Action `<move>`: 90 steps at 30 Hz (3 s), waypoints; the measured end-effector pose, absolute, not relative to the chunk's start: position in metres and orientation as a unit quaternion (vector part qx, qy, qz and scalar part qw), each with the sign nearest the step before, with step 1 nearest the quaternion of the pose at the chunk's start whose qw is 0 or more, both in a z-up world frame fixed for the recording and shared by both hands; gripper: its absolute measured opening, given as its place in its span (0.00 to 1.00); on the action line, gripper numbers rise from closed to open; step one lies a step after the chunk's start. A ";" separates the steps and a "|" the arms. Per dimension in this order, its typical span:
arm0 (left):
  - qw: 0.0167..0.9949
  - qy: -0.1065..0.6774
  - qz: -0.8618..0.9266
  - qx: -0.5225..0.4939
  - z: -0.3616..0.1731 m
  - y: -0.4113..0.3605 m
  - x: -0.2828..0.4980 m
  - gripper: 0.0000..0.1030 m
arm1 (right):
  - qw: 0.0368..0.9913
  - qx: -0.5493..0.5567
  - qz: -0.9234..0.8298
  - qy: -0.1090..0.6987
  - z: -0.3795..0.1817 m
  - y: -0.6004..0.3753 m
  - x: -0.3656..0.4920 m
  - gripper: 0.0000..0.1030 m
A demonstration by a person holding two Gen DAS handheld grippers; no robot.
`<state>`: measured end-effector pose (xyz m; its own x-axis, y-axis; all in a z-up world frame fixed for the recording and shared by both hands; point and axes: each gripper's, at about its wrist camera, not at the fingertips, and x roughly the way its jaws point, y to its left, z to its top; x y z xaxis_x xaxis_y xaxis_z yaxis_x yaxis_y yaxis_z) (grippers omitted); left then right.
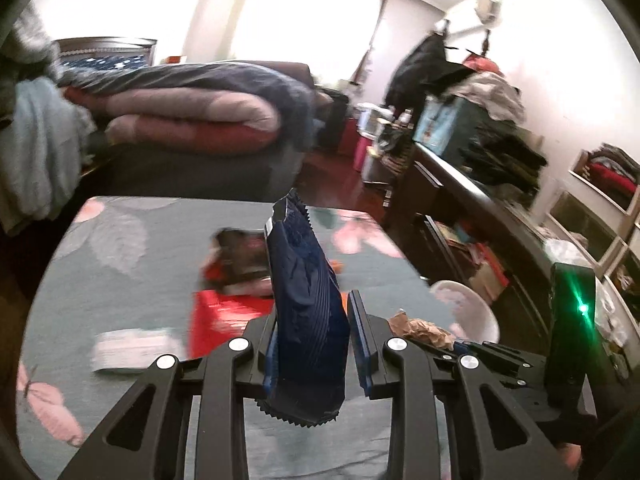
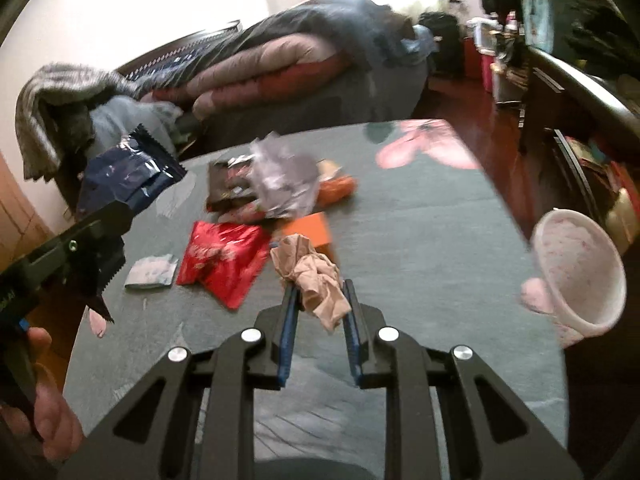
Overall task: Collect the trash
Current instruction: 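Carry both items to the pink wastebasket and open both tools to drop them, then grasp the white crumpled paper with the left tool while the right tool grasps the orange cube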
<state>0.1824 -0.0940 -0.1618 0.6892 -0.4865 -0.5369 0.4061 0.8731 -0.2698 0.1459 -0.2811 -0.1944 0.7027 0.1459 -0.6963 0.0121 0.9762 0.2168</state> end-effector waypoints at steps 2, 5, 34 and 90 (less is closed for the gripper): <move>0.913 0.305 -0.267 -0.053 -0.156 -0.120 0.180 0.30 | 0.921 0.111 0.013 0.372 -0.189 -0.304 0.135 0.22; 0.907 0.305 -0.290 -0.036 -0.151 -0.153 0.180 0.30 | 0.926 0.125 -0.021 0.356 -0.186 -0.342 0.119 0.22; 0.775 0.437 -0.451 0.065 -0.243 -0.492 0.256 0.31 | 0.876 0.223 -0.234 0.358 -0.279 -0.610 0.124 0.24; 0.906 0.413 -0.092 -0.011 -0.208 -0.194 0.313 0.96 | 0.931 0.065 -0.094 0.347 -0.195 -0.361 0.127 0.87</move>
<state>0.3126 -0.1940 -0.2077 0.6419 -0.1755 -0.7465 0.1577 0.9829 -0.0954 0.1271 -0.3612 -0.1952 0.7416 -0.1290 -0.6583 0.2197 0.9739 0.0565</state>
